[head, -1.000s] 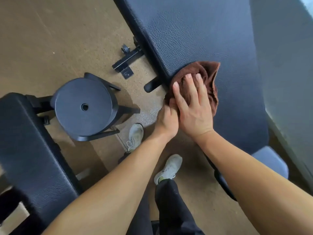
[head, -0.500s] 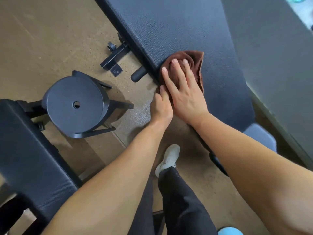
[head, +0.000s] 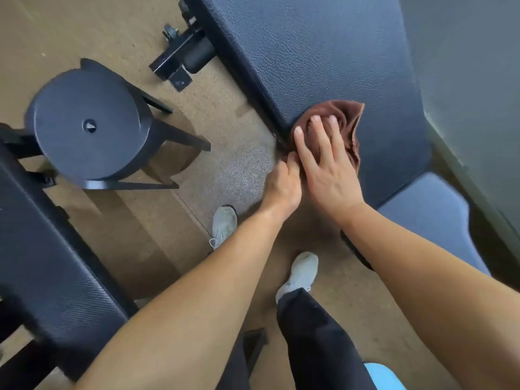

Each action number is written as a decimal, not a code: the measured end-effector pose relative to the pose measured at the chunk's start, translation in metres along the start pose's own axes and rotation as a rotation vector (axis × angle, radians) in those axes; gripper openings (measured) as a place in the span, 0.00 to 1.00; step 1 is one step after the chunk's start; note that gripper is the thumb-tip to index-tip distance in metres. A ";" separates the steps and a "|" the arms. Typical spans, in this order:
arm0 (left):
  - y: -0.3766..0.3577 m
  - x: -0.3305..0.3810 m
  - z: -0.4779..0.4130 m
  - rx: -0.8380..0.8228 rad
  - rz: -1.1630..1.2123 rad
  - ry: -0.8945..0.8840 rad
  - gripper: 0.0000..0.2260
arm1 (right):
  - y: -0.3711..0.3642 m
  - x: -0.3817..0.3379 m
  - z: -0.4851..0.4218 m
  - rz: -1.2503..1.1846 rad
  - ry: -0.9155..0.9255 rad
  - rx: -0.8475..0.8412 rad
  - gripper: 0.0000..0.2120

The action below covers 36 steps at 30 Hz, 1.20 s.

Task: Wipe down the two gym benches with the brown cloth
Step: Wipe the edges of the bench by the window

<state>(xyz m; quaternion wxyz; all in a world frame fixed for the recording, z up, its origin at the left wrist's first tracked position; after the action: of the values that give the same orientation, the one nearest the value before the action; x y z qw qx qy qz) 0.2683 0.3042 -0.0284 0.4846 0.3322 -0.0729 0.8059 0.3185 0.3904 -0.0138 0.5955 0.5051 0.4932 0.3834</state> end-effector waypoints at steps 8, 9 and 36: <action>-0.009 -0.008 -0.025 0.107 0.107 -0.100 0.31 | 0.009 0.004 -0.022 -0.038 0.073 0.195 0.24; -0.016 -0.017 -0.024 0.107 0.113 -0.086 0.32 | 0.003 0.007 -0.010 -0.041 0.072 0.220 0.24; -0.150 -0.130 -0.025 0.055 -0.007 0.036 0.20 | -0.088 0.037 0.143 0.033 -0.013 0.222 0.25</action>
<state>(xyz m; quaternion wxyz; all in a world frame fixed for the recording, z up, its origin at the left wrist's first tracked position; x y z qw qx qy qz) 0.4216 0.2982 -0.1566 0.4791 0.3313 -0.0409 0.8118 0.4621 0.3762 -0.1072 0.5328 0.5784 0.5204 0.3328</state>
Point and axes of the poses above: each hand's wrist, its own z-axis away from the middle knuckle, its own y-axis out of the back of the hand, x = y × z, the point moved 7 cm from there along -z, towards the middle knuckle, and after that the axes turned 8 degrees about -x, right-handed, at the moved point
